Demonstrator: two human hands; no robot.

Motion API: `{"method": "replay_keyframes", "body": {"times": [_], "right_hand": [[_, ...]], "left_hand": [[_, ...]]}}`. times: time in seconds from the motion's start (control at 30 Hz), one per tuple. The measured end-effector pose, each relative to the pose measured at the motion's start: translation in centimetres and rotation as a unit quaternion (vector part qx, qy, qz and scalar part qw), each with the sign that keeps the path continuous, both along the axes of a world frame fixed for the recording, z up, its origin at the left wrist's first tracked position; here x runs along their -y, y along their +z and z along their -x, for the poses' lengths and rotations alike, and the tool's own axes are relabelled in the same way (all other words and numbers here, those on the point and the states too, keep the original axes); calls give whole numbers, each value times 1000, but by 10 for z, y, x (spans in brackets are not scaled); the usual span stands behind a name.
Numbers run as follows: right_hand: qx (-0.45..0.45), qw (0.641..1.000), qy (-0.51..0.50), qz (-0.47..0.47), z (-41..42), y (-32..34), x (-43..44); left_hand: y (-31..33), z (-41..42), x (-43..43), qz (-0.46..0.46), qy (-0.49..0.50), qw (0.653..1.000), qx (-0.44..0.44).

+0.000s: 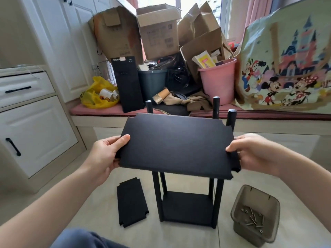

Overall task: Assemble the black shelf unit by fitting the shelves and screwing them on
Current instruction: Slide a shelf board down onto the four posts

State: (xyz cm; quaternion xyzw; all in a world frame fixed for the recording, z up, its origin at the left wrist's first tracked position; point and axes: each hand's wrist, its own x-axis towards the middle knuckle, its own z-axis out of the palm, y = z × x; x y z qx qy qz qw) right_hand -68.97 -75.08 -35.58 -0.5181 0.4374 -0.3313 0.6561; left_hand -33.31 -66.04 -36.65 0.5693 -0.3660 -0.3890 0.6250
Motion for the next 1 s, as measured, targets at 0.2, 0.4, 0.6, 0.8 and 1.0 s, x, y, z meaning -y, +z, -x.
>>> {"method": "replay_keyframes", "body": {"times": [0.2,0.4,0.6,0.8,1.0], "right_hand": [[36,978,-123,166,-3,31,18],[-43,953,-157,256,-8,66,50],[-36,947,-238,214,-17,95,99],[-69,953,-241,171,-24,79,136],[-50,966,-228,106,-20,60,145]], "left_hand": [[20,8,24,33,14,998,52],[55,12,71,88,8,990,109],[90,9,125,116,-13,991,69],[73,10,158,65,-26,996,57],[47,4,172,14,-4,999,30]]}}
